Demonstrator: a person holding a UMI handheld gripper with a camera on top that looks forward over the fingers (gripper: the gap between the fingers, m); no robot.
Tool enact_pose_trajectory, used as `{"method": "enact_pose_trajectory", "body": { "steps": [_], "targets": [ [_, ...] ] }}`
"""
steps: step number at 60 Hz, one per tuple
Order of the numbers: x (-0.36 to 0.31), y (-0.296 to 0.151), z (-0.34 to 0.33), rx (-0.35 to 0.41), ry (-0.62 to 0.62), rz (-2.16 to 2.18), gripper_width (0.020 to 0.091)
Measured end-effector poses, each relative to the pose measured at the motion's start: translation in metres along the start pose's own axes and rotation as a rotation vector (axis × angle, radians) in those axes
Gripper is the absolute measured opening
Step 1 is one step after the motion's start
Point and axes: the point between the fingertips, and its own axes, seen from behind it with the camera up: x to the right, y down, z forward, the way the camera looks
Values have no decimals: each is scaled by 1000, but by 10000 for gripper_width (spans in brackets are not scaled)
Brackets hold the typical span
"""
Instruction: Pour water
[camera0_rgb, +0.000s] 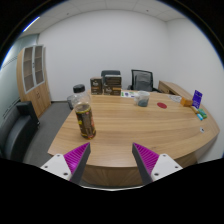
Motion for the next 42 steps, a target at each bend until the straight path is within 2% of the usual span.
{"method": "enact_pose_trajectory", "body": {
  "steps": [12,27,33,40,42],
  "targets": [
    [-87,-41,51,88,-30,0,855],
    [-115,-75,134,172,3,1,850],
    [-112,-79,164,193,20,11,750],
    [-110,-89,176,241,16,37,540],
    [-110,-88,178,254,18,29,538]
  ]
}}
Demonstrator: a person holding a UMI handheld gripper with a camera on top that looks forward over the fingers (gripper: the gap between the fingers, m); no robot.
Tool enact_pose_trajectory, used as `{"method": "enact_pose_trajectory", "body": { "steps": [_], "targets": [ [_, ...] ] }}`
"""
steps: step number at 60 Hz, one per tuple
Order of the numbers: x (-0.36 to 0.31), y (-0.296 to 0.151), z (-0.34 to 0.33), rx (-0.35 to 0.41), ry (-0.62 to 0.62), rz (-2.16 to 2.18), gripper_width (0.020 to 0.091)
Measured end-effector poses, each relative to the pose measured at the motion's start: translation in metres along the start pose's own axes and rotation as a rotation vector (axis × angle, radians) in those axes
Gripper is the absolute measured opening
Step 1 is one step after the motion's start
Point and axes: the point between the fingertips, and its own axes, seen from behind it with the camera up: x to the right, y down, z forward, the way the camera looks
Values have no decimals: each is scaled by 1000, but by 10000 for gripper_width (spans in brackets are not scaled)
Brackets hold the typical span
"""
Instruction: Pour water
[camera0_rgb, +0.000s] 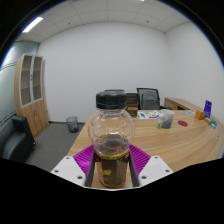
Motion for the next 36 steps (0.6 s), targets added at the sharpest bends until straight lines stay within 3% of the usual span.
{"method": "enact_pose_trajectory", "body": {
  "steps": [12,24,36],
  "targets": [
    [1,-3,2,27,-18,-46,412],
    [-4,-7,7,14,-57,-66,365],
    [-8,-81,14,66,-156,90,364]
  ]
}}
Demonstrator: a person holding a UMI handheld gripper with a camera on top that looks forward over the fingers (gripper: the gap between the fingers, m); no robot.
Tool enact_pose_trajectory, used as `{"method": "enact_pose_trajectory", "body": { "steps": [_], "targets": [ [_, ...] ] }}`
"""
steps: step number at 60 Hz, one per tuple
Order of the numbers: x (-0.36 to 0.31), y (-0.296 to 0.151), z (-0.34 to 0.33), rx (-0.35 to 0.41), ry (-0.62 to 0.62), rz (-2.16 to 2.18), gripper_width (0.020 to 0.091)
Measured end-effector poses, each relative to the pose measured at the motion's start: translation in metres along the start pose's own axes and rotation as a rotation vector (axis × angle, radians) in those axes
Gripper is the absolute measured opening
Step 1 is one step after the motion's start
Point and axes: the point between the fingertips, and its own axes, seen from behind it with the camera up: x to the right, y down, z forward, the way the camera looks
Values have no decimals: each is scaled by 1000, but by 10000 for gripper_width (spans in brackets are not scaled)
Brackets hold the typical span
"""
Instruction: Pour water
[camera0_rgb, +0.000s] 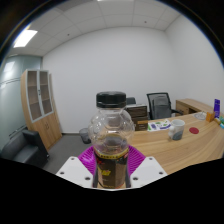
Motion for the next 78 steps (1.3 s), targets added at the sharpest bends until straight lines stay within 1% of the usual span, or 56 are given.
{"method": "enact_pose_trajectory", "body": {
  "steps": [7,16,20,25,30,34,37,39,44,54,61,64,65,68,72,73,78],
  "targets": [
    [9,-62,22,63,-81,194,363],
    [45,-142,59,111,-211,573,363],
    [73,-167,82,123,-261,770,361],
    [111,-187,110,127,-322,1028,362],
    [148,-193,135,124,-365,1307,361],
    [177,-189,158,124,-402,1522,362],
    [197,-182,171,114,-406,1655,362],
    [208,-174,179,107,-405,1713,361],
    [226,-150,196,56,-388,1835,362],
    [247,-129,210,19,-388,1988,359],
    [245,-126,214,-30,-367,1905,360],
    [243,-129,212,-55,-358,1818,360],
    [249,-130,201,-58,-359,1789,360],
    [242,-135,209,-67,-344,1652,360],
    [246,-151,204,-55,-327,1447,361],
    [260,-157,191,-46,-329,1406,360],
    [277,-185,189,9,-275,1137,362]
  ]
}}
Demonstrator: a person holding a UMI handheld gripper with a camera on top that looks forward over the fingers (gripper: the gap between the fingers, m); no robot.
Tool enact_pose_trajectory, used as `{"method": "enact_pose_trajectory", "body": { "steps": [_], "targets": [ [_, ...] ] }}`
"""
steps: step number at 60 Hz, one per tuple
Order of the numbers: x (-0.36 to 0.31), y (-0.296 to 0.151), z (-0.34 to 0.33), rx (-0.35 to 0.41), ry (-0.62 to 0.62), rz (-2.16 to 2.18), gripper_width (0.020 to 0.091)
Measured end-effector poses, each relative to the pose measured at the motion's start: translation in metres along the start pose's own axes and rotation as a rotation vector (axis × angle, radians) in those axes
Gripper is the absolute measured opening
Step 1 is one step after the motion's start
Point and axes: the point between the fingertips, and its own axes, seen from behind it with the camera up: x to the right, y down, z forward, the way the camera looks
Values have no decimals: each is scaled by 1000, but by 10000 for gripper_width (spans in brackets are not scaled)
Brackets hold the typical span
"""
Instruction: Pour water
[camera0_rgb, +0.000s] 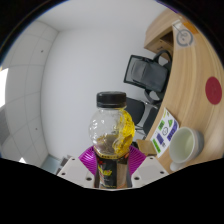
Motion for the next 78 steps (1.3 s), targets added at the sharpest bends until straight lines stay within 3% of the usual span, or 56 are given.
{"method": "enact_pose_trajectory", "body": {
  "steps": [13,19,31,50,55,65,67,70,74,78],
  "targets": [
    [-13,-113,-43,176,110,-634,363],
    [23,-157,-49,216,218,-878,365],
    [108,-193,-67,182,421,-1190,365],
    [215,-193,-77,83,508,-1258,370],
    [211,-194,-81,129,479,-1247,375],
    [213,-195,-80,128,491,-1225,537],
    [218,-195,-82,110,516,-1223,636],
    [221,-193,-85,80,548,-1223,849],
    [224,-189,-94,44,581,-1217,827],
    [217,-185,-106,28,600,-1219,863]
  ]
}}
